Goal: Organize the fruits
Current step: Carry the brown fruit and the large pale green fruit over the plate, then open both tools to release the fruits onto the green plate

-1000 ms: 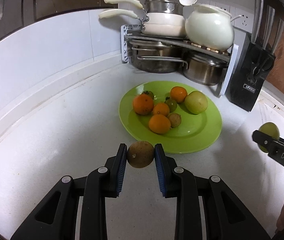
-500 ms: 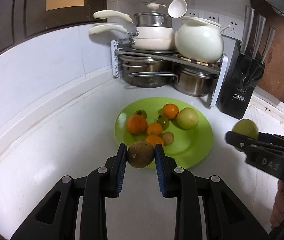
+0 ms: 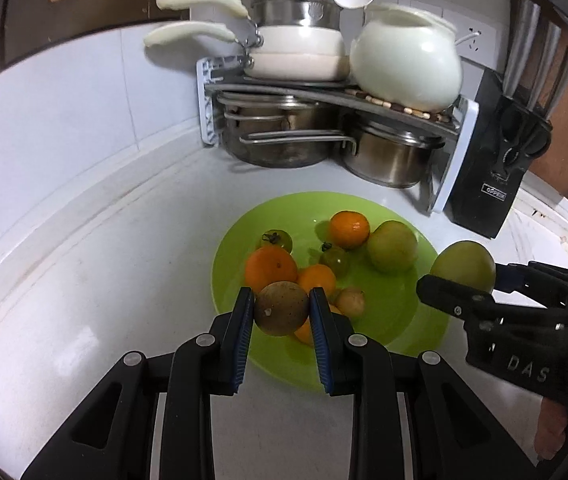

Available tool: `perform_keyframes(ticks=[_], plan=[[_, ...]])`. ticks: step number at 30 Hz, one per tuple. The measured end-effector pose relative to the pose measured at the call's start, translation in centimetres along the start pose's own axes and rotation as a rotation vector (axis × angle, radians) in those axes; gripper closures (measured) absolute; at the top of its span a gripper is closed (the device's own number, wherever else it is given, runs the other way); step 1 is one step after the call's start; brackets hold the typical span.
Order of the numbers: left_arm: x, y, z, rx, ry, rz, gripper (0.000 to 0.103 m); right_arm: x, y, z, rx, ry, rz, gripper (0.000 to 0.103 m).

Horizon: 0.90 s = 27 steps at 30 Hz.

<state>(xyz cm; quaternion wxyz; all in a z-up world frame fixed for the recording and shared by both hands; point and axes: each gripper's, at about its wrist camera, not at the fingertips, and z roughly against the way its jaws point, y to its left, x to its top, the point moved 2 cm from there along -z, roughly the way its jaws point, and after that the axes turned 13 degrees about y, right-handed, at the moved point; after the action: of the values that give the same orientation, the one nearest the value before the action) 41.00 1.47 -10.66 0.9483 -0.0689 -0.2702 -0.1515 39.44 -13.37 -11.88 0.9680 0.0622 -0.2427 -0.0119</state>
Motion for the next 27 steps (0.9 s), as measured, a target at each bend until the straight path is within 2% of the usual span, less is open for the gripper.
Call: perform_keyframes(ticks=[13, 15, 17, 22, 27], plan=[[0.8, 0.4, -2.9, -0.033, 0.056, -0.011, 0.074, 1.1, 0.3, -3.0, 0.025, 0.059, 0.013, 0.052], [0.9, 0.4, -2.9, -0.03, 0.054, -0.013, 0.07, 1.2, 0.2, -3.3, 0.027, 0.071, 0.005, 0.051], [0.9, 0.4, -2.9, -0.034, 0.051, -0.009, 0.066, 1.2, 0.2, -3.2, 0.03, 0.065, 0.004, 0.05], [0.6, 0.5, -2.3, -0.036, 0.049, 0.002, 0.064, 1.2, 0.5, -2.3, 0.015, 0.03, 0.013, 0.048], [0.0, 0.6, -0.5, -0.001, 0.036, 0.024, 0.06, 1.0, 0.5, -1.0, 0.012, 0.007, 0.009, 0.048]])
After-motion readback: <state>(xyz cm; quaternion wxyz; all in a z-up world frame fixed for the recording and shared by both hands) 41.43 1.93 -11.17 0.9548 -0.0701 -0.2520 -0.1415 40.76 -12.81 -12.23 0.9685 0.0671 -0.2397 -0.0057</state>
